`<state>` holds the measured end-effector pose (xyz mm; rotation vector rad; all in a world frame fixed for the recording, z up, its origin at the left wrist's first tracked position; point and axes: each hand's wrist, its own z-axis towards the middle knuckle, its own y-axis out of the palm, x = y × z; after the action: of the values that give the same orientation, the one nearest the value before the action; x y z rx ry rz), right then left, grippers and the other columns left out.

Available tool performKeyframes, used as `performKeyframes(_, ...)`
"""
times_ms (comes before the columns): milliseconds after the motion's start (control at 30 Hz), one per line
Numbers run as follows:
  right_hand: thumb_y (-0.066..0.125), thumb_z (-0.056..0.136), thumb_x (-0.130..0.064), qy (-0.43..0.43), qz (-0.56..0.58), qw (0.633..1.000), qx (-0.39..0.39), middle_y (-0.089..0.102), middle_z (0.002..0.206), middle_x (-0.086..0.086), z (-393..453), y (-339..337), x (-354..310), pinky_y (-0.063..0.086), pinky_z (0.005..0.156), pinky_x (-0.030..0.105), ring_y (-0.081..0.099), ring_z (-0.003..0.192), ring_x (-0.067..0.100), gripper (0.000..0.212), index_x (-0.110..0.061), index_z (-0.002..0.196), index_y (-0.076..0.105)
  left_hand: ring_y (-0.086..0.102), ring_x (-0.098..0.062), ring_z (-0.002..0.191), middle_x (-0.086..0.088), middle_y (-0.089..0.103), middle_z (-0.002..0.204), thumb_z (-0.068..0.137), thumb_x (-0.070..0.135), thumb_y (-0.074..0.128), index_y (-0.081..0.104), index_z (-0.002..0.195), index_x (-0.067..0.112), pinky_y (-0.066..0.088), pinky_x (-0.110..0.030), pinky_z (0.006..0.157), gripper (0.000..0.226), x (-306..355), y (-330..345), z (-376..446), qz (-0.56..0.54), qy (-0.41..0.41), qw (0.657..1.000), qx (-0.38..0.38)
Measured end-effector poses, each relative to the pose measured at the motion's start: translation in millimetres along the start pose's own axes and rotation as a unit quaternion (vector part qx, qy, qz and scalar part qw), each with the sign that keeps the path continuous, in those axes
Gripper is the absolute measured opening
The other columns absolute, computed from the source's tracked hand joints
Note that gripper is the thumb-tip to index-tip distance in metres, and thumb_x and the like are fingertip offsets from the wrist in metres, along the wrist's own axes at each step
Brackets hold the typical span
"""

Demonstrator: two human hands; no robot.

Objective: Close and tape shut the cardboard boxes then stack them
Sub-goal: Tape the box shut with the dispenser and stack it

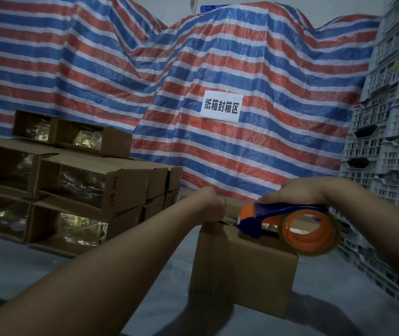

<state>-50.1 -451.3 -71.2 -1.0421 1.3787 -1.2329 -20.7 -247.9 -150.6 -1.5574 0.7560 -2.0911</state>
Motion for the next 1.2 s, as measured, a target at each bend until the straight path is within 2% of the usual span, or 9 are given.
performKeyframes(100,0.049,0.087,-0.076,-0.005,-0.001,1.000,-0.002,0.072,0.062,-0.007,-2,0,-1,0.050,0.055,0.018,0.066,0.053,0.005,0.062,-0.018,0.098,0.067,0.048,-0.011,0.063,-0.001,0.052,0.077,0.090,0.013,0.064,0.052,0.077,0.015,0.044,-0.020,0.056,0.018,3,-5,1,-0.028,0.028,0.999,0.005)
performKeyframes(300,0.048,0.091,-0.072,-0.002,0.015,1.000,-0.012,0.074,0.066,-0.004,-5,-2,1,0.053,0.062,0.022,0.069,0.058,0.008,0.060,-0.017,0.101,0.067,0.060,-0.018,0.092,-0.005,0.056,0.101,0.094,0.012,0.059,0.054,0.103,0.015,0.057,-0.031,0.085,0.011,2,12,2,-0.088,0.036,0.993,0.064)
performKeyframes(533,0.053,0.082,-0.073,-0.022,0.099,0.994,-0.028,0.066,0.065,0.001,-20,-31,15,0.049,0.061,0.023,0.057,0.051,0.012,0.060,-0.014,0.087,0.067,0.061,-0.020,0.097,-0.005,0.058,0.106,0.091,0.009,0.063,0.056,0.108,0.017,0.055,-0.038,0.089,0.020,12,-9,6,-0.070,0.072,0.991,0.085)
performKeyframes(633,0.056,0.071,-0.072,-0.039,0.139,0.989,-0.025,0.063,0.066,0.003,-29,-46,28,0.047,0.059,0.024,0.054,0.051,0.012,0.065,-0.011,0.089,0.068,0.064,-0.020,0.092,-0.006,0.060,0.100,0.090,0.005,0.064,0.056,0.099,0.016,0.057,-0.034,0.082,0.016,9,-36,11,-0.075,0.069,0.990,0.094)
performKeyframes(800,0.054,0.087,-0.067,-0.045,0.108,0.993,0.033,0.068,0.067,0.004,-28,-51,24,0.046,0.064,0.028,0.058,0.050,0.011,0.060,-0.009,0.091,0.070,0.061,-0.012,0.074,-0.008,0.061,0.092,0.095,0.011,0.060,0.056,0.099,0.009,0.051,-0.019,0.051,0.006,2,-50,16,-0.175,0.008,0.982,0.073)
performKeyframes(967,0.053,0.094,-0.061,-0.073,0.203,0.976,-0.001,0.068,0.074,0.005,-17,-36,16,0.049,0.063,0.024,0.057,0.057,0.012,0.056,-0.008,0.105,0.068,0.065,-0.013,0.086,-0.008,0.067,0.106,0.090,0.026,0.068,0.060,0.114,0.013,0.053,-0.026,0.065,0.028,-22,-73,7,-0.234,0.020,0.972,0.014)
performKeyframes(1033,0.053,0.093,-0.061,-0.070,0.201,0.977,0.000,0.069,0.074,0.005,-12,-29,18,0.050,0.062,0.022,0.058,0.055,0.011,0.054,-0.010,0.098,0.068,0.065,-0.018,0.101,-0.006,0.064,0.116,0.075,0.030,0.079,0.053,0.125,0.017,0.054,-0.030,0.081,0.058,-31,-73,1,-0.282,0.035,0.958,-0.044)
performKeyframes(1133,0.061,0.079,-0.066,-0.061,0.240,0.969,-0.007,0.070,0.077,0.008,-10,-26,23,0.049,0.064,0.025,0.058,0.059,0.015,0.061,-0.009,0.096,0.070,0.064,-0.017,0.101,-0.001,0.061,0.116,0.067,0.016,0.084,0.037,0.141,0.027,0.054,-0.025,0.073,0.089,-39,-52,-4,-0.264,0.062,0.961,-0.048)
performKeyframes(1200,0.066,0.072,-0.064,-0.055,0.280,0.958,-0.017,0.068,0.075,0.009,-10,-29,26,0.049,0.058,0.024,0.057,0.056,0.015,0.061,-0.008,0.095,0.071,0.062,-0.019,0.104,-0.001,0.060,0.115,0.070,0.008,0.083,0.031,0.143,0.032,0.055,-0.032,0.082,0.093,-41,-35,-4,-0.280,0.069,0.957,-0.044)
